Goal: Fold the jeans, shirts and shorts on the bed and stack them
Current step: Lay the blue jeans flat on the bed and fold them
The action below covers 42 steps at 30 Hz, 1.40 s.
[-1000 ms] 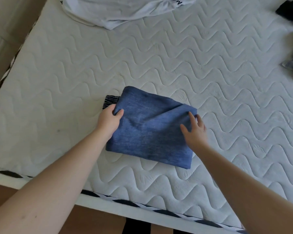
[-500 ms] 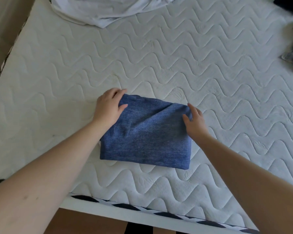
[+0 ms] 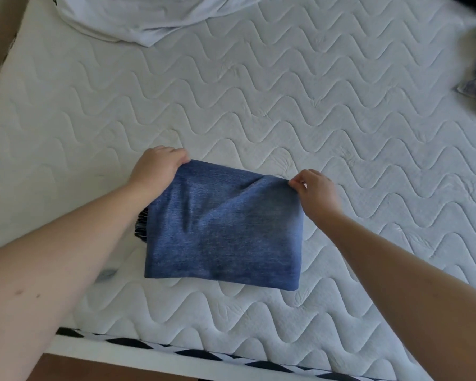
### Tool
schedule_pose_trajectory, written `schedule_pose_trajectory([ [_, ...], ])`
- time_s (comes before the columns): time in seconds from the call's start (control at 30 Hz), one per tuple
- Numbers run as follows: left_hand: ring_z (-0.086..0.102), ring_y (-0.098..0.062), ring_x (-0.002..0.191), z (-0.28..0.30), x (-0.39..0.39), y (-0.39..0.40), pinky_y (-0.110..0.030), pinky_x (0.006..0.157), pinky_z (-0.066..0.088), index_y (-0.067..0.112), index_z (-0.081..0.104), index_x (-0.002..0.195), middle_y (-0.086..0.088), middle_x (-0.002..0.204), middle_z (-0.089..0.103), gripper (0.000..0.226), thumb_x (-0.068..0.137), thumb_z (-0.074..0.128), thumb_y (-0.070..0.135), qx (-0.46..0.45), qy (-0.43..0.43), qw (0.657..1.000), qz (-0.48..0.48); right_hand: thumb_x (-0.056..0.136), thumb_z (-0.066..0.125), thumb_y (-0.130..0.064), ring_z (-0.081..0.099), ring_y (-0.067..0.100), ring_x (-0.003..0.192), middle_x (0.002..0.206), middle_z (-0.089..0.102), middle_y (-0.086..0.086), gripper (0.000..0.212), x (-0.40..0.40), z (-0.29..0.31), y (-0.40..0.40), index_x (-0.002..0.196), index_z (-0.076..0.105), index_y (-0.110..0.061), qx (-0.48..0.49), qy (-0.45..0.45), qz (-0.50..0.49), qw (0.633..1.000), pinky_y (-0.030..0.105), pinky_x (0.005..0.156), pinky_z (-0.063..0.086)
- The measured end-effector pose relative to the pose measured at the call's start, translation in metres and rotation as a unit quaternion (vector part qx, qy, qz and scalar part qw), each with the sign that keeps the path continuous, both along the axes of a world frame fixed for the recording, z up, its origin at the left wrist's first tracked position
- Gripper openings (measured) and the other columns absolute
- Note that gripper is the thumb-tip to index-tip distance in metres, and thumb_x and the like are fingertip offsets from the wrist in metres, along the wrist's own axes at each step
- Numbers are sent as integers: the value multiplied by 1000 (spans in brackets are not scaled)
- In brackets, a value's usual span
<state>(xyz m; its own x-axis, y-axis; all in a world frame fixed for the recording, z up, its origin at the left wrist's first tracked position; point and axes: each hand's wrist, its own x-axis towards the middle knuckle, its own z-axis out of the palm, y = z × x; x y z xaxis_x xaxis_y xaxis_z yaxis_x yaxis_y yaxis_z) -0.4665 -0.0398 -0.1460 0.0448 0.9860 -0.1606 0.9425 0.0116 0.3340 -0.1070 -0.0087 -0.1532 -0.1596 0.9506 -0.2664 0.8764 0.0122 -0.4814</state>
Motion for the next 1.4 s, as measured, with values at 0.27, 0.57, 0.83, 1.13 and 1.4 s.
schedule_pose_trajectory([
  [0.27,54,-29,96,-4,-4,11,-32,79,39,12,69,100,-11,95,65,23,99,47,19,-54,-14,997,57,92,63,-24,57,29,87,87,66,7,18,8,-8,3,84,65,-9,75,-8,56,996,31,85,33],
  [0.57,50,-36,107,-8,0,14,-43,89,42,7,63,103,-17,106,57,25,98,54,30,-45,3,992,122,93,63,-29,58,11,79,87,63,-10,8,30,-21,-2,96,65,-21,35,53,-6,998,28,73,44],
  [0.83,58,-25,90,5,14,-60,-36,79,46,10,50,115,-9,103,59,48,90,61,49,18,-109,926,362,102,44,-38,68,25,78,89,71,8,31,26,-28,-22,98,65,-15,-235,210,-217,924,45,73,59],
  [1.13,54,-31,87,-2,40,-106,-40,72,44,6,50,114,-16,110,61,36,96,56,36,-80,-74,900,421,101,45,-36,65,28,76,82,67,9,30,21,-19,-28,92,57,-10,-154,98,-148,972,42,70,53],
  [1.4,54,-30,81,4,8,-97,-37,66,38,13,49,102,-10,96,58,22,104,38,32,-8,-50,947,317,101,45,-38,66,17,64,67,67,-1,26,23,-22,-32,91,57,-18,-143,51,-132,980,28,48,44],
])
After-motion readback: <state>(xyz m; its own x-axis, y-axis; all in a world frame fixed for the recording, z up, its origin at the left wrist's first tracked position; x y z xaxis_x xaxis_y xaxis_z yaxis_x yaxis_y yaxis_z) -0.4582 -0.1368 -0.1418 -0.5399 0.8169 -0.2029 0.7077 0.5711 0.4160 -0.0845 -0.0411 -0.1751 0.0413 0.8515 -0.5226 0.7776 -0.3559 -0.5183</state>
